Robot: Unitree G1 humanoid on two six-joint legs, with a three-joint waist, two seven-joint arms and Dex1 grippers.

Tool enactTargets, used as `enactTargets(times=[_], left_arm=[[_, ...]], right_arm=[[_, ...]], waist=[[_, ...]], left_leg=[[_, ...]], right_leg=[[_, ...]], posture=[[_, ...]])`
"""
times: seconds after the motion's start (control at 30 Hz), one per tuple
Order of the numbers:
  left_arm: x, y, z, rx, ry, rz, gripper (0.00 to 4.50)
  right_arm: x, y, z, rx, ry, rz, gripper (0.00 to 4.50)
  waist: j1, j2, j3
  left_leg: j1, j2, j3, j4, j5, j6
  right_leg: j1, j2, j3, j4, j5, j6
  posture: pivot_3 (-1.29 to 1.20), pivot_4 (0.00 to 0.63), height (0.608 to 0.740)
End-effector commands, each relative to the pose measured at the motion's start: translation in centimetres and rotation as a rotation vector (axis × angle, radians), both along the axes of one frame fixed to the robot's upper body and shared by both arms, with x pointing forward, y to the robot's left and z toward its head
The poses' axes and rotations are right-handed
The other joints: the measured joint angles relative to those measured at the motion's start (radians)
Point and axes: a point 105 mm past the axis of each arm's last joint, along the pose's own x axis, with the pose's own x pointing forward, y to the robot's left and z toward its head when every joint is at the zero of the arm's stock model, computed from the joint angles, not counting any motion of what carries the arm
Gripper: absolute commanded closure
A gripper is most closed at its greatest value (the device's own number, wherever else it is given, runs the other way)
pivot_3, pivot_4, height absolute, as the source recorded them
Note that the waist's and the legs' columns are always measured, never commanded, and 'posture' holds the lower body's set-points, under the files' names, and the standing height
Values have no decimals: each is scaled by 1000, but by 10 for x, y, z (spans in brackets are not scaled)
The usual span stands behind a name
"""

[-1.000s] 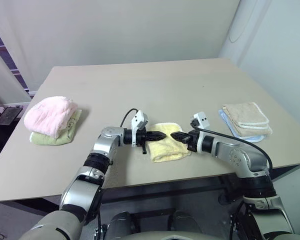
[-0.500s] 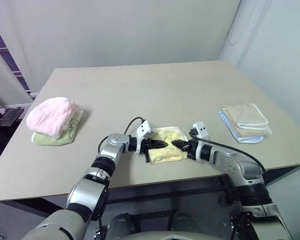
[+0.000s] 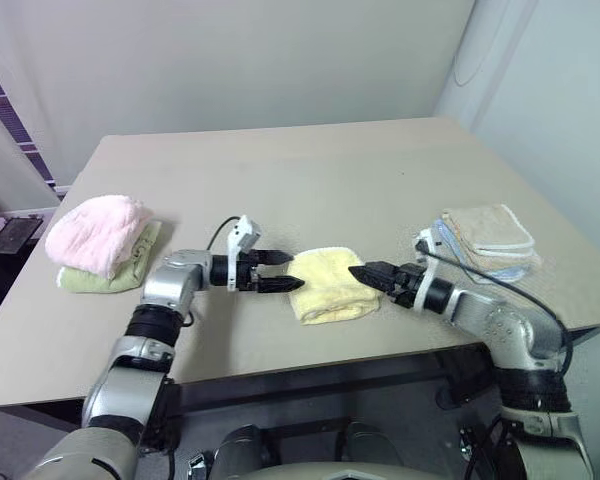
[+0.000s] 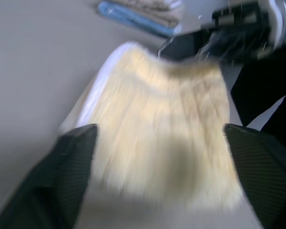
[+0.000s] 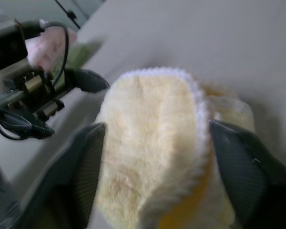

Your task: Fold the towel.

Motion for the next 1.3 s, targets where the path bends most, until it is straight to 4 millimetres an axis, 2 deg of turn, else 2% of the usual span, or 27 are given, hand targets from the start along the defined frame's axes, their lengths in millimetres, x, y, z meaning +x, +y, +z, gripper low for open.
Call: enactTargets(times=[0.03,0.1,0.23,0.5,0.83,1.07,1.2,1.3], left_arm=[[-7,4,14,-33,-14,-10,0],[-13,7,11,-11,-20,-19,0],[-26,7,4,11,-9,-32,0],[-52,14,7,9,36,-96,0],[-55,17,-3,63,0,-65,0],[-52,18,-6,86,-20,-53,0],[-50,17,-8,89,-27,-46,0],[-50,18,-8,92,-28,-49,0]], right_arm=[[0,-11,25,133,88,82,586],[0,-14,25,136,156,114,586],[0,-14,11,69,311,170,586],[7,-1,-13,23,426,234,586],[14,25,-20,57,468,314,586],[11,46,-25,86,486,372,586],[16,42,-31,73,486,316,1487],[17,40,-35,67,490,280,2654]], waist=[[1,0,0],[2,0,0],[-3,1,0],[-3,2,1],[-1,2,1],[-7,3,1],[-11,2,1],[-11,3,1]], left_leg=[[0,0,0,0,0,0],[0,0,0,-1,0,0],[0,0,1,-2,0,0],[0,0,1,-1,0,0],[-1,0,2,-2,0,0],[-1,0,3,-2,0,-1],[-1,1,4,-2,0,-1],[-1,1,4,-2,0,-1]], right_leg=[[0,0,0,0,0,0],[-1,0,0,0,0,0],[-1,0,0,0,0,0],[-2,0,1,1,0,0],[-3,0,1,1,0,0],[-4,0,1,2,0,0],[-5,0,1,2,0,0],[-5,0,1,2,0,0]], posture=[[0,0,740],[0,0,740],[0,0,740],[0,0,740],[0,0,740],[0,0,740],[0,0,740],[0,0,740]])
